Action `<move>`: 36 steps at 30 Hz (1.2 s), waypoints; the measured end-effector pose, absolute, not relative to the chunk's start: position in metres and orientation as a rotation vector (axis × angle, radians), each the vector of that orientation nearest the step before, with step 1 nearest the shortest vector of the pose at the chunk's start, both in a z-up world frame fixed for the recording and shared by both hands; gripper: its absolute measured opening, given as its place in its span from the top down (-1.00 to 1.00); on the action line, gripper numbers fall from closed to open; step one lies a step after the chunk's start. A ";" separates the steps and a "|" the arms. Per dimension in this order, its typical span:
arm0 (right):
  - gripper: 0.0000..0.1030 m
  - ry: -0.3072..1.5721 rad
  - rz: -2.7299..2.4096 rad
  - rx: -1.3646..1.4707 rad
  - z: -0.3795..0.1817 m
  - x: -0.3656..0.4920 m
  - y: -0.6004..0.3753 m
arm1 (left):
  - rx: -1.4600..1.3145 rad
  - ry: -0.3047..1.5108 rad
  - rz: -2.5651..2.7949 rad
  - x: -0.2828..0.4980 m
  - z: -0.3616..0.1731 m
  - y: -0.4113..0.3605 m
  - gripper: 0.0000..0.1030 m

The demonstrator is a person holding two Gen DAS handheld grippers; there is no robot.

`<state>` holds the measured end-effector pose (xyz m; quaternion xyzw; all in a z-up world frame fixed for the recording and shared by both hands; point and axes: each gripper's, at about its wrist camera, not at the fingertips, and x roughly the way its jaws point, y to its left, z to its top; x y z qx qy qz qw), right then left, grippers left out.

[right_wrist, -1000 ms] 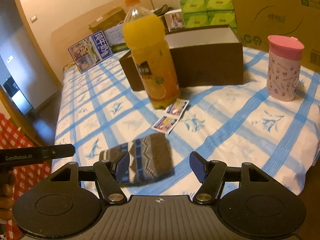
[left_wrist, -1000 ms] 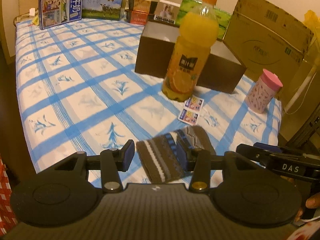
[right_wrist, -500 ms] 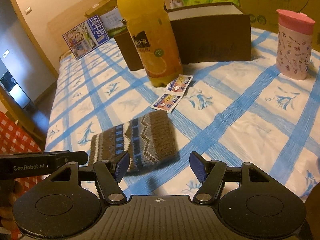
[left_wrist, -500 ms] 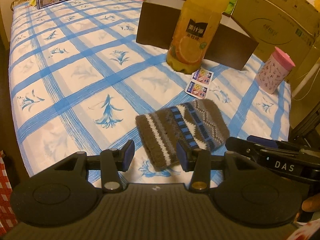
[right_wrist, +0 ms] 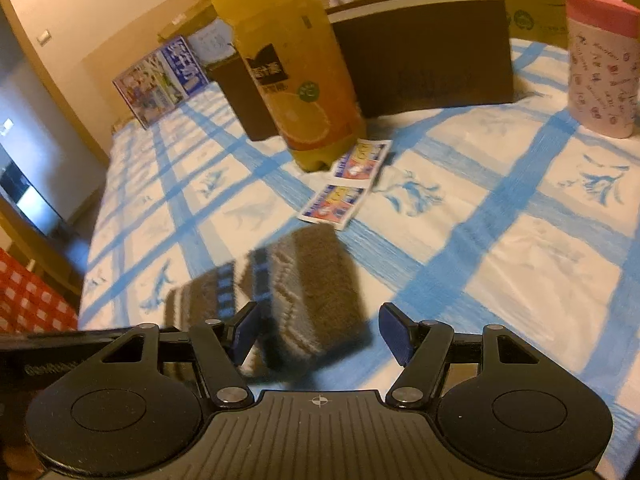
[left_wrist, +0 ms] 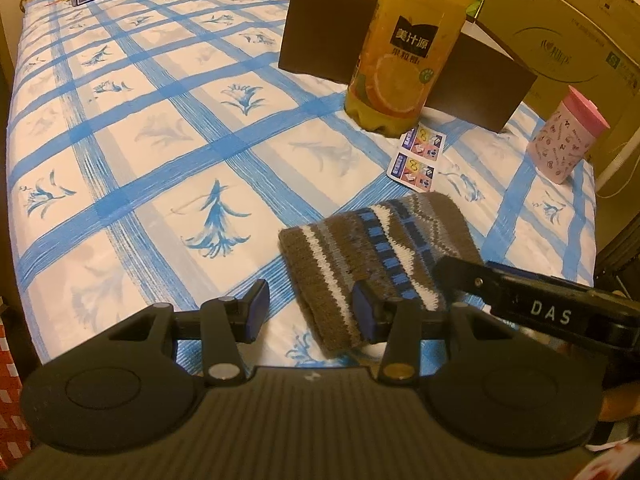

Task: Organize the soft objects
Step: 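Grasp the brown striped knit sock with the right gripper, then grasp the printed sticker card with the left gripper while the right lifts the sock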

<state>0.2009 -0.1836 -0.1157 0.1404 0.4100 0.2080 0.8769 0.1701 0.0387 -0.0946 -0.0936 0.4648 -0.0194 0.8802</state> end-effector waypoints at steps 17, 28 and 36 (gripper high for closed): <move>0.61 0.694 0.380 -0.032 -0.078 0.180 -0.200 | -0.211 0.962 -0.147 0.177 -0.101 0.029 0.27; 0.64 0.760 0.551 0.064 -0.088 0.176 -0.181 | -0.176 0.967 -0.195 0.183 -0.108 0.018 0.36; 0.64 0.765 0.558 -0.012 -0.106 0.183 -0.158 | -0.179 0.966 -0.141 0.181 -0.105 0.031 0.40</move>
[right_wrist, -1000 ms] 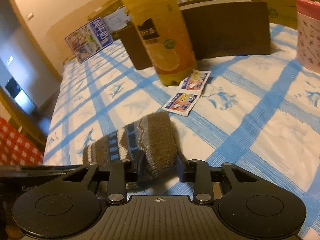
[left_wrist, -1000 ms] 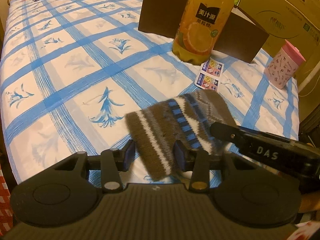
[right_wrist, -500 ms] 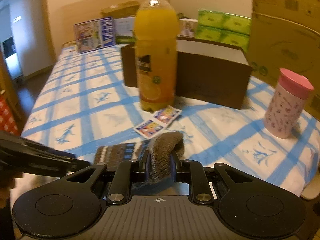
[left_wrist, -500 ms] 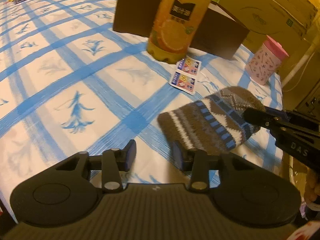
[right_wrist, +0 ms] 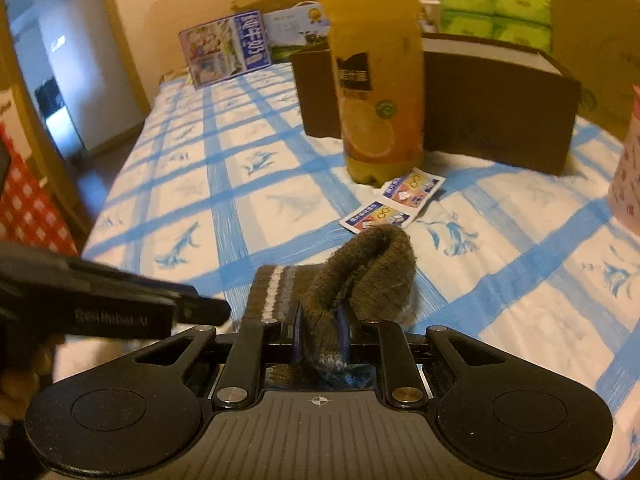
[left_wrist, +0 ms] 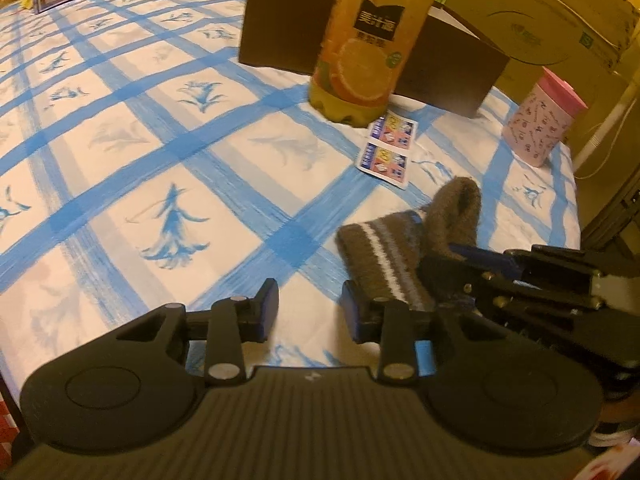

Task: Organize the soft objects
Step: 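Grasp the printed sticker card with the left gripper while the right lifts the sock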

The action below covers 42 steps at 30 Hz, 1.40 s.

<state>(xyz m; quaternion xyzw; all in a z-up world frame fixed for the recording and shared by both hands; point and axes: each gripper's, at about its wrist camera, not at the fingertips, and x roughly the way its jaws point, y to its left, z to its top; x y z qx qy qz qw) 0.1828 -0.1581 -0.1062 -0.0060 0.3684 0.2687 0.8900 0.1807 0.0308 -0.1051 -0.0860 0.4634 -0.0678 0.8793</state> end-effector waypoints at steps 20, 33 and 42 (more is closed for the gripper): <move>0.37 0.647 0.580 -0.289 -0.130 0.175 -0.143 | -0.161 0.957 -0.111 0.178 -0.102 0.034 0.40; 0.42 0.612 0.351 -0.124 -0.099 0.210 -0.229 | -0.063 0.901 -0.255 0.228 -0.098 -0.031 0.18; 0.42 0.570 0.320 -0.153 -0.102 0.251 -0.259 | -0.005 0.867 -0.264 0.283 -0.104 -0.055 -0.08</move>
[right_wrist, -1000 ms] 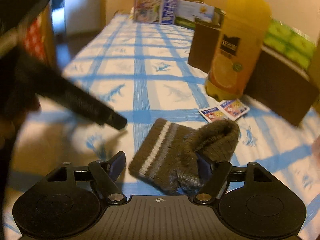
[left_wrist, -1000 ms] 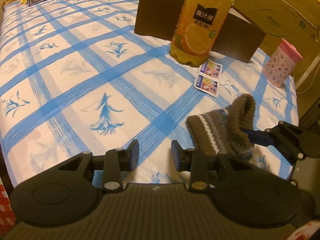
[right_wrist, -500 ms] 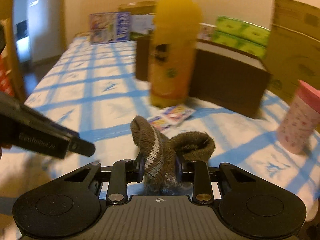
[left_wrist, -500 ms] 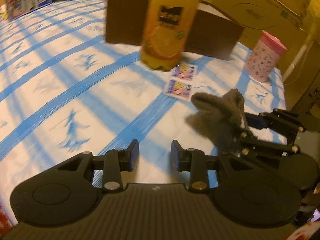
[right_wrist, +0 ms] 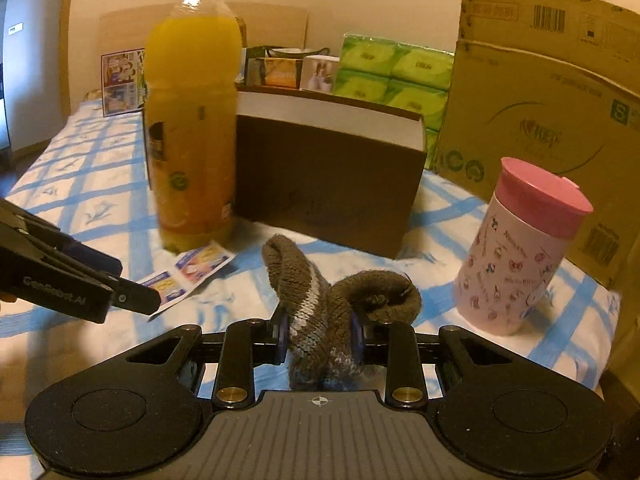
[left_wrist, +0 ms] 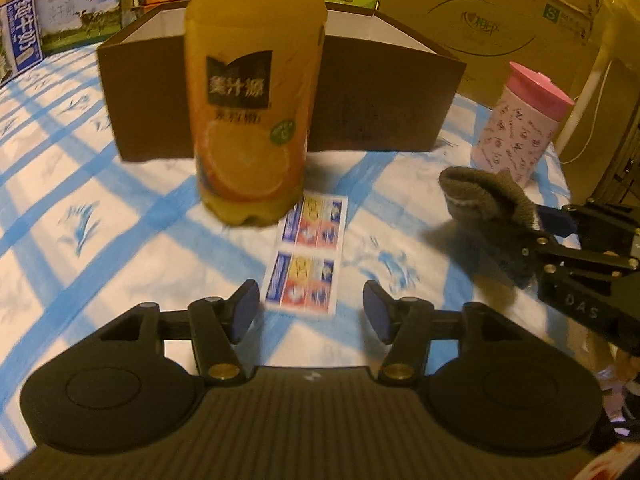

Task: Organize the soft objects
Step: 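Grasp the printed sticker card with the left gripper while the right lifts the sock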

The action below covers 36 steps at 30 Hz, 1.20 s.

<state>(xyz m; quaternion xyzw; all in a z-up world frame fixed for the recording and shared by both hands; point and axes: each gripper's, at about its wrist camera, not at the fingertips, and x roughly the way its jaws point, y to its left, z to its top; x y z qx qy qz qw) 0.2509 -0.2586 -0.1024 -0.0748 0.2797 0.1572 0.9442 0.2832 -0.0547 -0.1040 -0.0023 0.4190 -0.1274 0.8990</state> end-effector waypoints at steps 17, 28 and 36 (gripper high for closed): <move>0.41 0.630 0.397 -0.055 -0.125 0.285 -0.267 | 0.118 0.884 -0.291 0.317 -0.125 -0.075 -0.22; 0.41 0.626 0.385 -0.025 -0.123 0.277 -0.274 | 0.117 0.876 -0.311 0.309 -0.123 -0.088 0.15; 0.41 0.621 0.380 -0.014 -0.125 0.276 -0.275 | 0.143 0.877 -0.273 0.314 -0.124 -0.094 -0.06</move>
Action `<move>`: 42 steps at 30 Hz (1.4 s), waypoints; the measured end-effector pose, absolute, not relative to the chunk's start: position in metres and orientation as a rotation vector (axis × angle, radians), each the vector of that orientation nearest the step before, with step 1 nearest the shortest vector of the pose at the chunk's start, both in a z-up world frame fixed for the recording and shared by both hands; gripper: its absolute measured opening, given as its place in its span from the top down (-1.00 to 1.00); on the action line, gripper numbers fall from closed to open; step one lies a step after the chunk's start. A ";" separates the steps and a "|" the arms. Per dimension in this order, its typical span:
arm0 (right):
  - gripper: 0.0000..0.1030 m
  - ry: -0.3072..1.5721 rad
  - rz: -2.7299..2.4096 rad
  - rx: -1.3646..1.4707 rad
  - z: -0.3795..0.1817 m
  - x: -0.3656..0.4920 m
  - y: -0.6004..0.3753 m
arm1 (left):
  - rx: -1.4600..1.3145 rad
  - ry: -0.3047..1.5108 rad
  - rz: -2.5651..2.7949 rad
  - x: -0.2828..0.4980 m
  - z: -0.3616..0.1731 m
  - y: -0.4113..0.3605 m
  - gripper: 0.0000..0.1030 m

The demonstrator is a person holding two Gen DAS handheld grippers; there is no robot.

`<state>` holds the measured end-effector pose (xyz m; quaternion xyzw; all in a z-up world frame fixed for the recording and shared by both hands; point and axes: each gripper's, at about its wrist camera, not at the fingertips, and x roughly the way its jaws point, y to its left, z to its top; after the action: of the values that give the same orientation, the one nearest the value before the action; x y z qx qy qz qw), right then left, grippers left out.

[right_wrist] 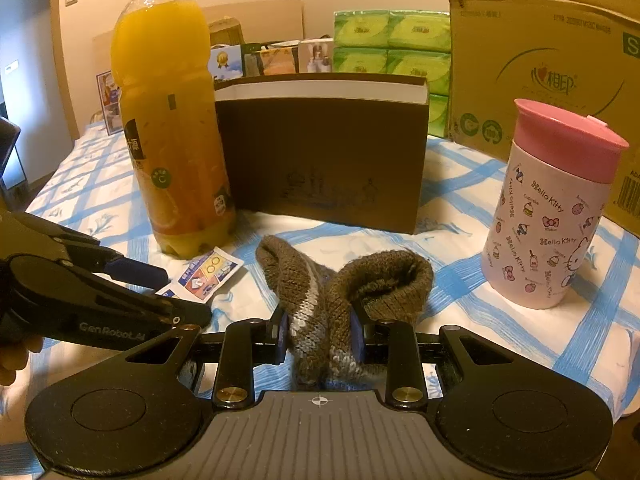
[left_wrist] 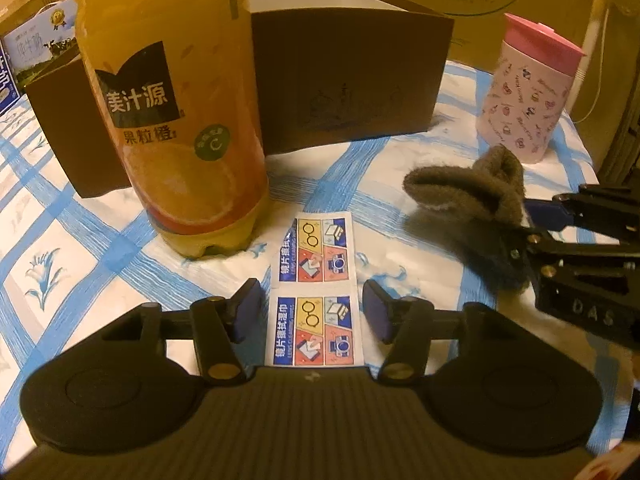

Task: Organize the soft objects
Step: 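Grasp the printed sticker card with the left gripper while the right lifts the sock, then carry the sock in the right gripper into the box while the left drops the card in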

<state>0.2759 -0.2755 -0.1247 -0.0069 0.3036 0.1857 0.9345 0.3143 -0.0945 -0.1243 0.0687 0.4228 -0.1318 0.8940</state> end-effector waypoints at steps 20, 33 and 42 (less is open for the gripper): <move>0.41 0.606 0.372 0.007 -0.117 0.271 -0.282 | 0.136 0.857 -0.272 0.304 -0.109 -0.101 0.15; 0.41 0.567 0.423 0.105 -0.070 0.284 -0.311 | 0.111 0.786 -0.278 0.309 -0.065 -0.119 0.16; 0.41 0.506 0.483 0.163 -0.015 0.322 -0.340 | 0.120 0.705 -0.254 0.336 -0.014 -0.149 0.15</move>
<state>0.3225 -0.3396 -0.0149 0.0797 0.2476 0.2365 0.9362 0.3362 -0.1493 -0.0136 0.0588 0.3443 -0.1242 0.9287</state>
